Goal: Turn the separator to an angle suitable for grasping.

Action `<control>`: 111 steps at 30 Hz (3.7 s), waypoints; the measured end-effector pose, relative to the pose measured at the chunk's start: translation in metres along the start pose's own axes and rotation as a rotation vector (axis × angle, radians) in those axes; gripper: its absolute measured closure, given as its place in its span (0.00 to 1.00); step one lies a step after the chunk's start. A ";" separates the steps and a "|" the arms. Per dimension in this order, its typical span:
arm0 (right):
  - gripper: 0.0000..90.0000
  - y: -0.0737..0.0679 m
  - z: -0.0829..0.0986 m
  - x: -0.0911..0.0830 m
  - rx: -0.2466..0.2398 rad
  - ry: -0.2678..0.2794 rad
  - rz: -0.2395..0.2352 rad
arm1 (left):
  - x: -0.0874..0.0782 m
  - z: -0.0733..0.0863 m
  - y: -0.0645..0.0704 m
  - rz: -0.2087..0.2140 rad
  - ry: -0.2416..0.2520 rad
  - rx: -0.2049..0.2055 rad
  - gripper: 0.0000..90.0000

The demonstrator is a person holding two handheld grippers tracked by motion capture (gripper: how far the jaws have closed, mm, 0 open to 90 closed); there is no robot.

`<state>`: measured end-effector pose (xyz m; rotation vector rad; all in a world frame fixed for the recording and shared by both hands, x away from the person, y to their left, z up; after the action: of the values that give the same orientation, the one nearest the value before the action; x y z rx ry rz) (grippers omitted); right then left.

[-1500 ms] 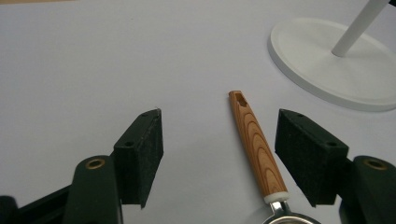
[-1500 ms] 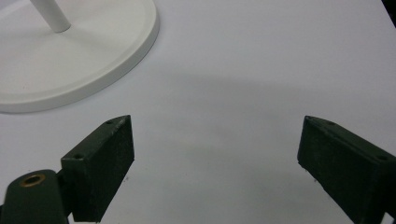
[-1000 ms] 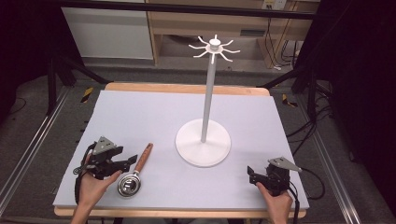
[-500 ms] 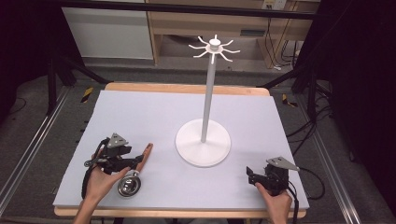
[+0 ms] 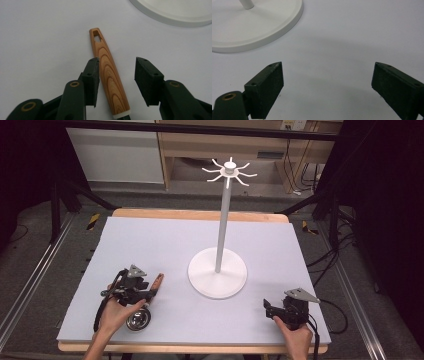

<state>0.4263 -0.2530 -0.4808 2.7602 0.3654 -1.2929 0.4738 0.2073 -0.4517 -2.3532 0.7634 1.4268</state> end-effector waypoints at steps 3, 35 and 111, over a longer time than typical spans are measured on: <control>0.12 -0.001 0.000 0.001 -0.002 -0.002 -0.002 | 0.007 0.001 0.002 -0.020 -0.015 0.001 0.64; 0.12 0.000 0.000 0.002 -0.012 -0.017 -0.005 | 0.024 0.007 0.004 -0.051 -0.128 0.009 0.74; 0.13 0.006 0.001 0.006 0.015 -0.052 -0.021 | 0.037 -0.032 0.001 -0.030 -0.299 0.103 0.72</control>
<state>0.4308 -0.2583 -0.4859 2.7354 0.3842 -1.3750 0.5103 0.1795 -0.4694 -2.0042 0.6972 1.6353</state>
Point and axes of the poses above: each handheld gripper's, and its own axes: x roughly forward along the jaws, z roughly out of its underside, y roughly to its right, the point moved 2 cm from there along x, roughly forward along the jaws, and after that the axes turned 12 degrees about -y, right-handed, at the moved point
